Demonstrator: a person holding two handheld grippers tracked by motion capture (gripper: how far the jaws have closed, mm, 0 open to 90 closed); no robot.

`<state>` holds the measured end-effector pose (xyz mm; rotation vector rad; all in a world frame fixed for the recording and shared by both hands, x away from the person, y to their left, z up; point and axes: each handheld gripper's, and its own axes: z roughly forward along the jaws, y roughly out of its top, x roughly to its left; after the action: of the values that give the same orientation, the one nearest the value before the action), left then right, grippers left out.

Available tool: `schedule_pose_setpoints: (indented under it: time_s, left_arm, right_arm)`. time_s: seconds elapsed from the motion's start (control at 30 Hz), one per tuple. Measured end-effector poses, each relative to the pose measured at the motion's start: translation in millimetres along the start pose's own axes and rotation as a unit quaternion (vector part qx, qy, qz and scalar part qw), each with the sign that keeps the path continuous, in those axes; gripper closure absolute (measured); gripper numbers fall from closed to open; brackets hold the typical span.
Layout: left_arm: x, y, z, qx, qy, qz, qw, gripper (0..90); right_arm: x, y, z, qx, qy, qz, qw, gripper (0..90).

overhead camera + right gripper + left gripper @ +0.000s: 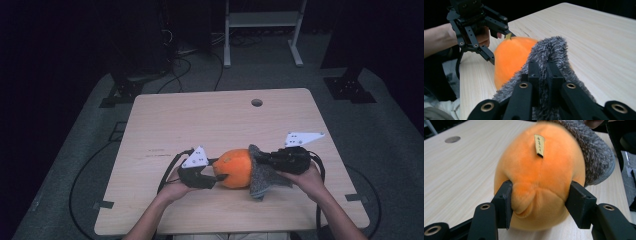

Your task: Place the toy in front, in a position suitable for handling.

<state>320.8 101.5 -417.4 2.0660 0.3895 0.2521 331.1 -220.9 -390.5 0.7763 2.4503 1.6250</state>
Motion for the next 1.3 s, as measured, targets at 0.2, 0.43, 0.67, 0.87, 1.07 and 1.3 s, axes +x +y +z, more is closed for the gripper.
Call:
schedule_pose_setpoints:
  time_s: [0.2,0.43,0.67,0.87,1.07,1.3]
  left_arm:
    - [-0.8,1.3,2.0,0.002,-0.005,0.002,1.0000,43.8]
    - [-11.9,11.5,11.1,0.002,-0.015,0.026,0.9995,43.6]
    - [-13.7,6.4,14.1,0.015,-0.006,0.034,0.9993,43.4]
    - [-11.1,4.6,15.1,0.011,-0.010,0.027,0.9995,43.2]
    - [-9.6,3.4,16.1,0.005,-0.010,0.017,0.9998,42.7]
    - [-7.8,2.4,15.3,-0.001,-0.006,0.011,0.9999,42.2]
  right_arm:
    - [0.9,-6.2,-6.7,-0.017,0.014,0.015,0.9996,83.5]
    - [31.7,26.8,3.8,-0.006,0.032,-0.041,0.9986,83.4]
    - [26.4,21.2,32.0,0.039,0.014,-0.044,0.9982,83.5]
    - [11.7,4.4,16.8,0.025,-0.008,-0.020,0.9994,83.5]
    - [-3.2,-20.0,-0.8,0.017,-0.032,0.016,0.9992,83.5]
    - [-11.7,-36.3,-7.1,0.022,-0.048,0.037,0.9979,83.4]
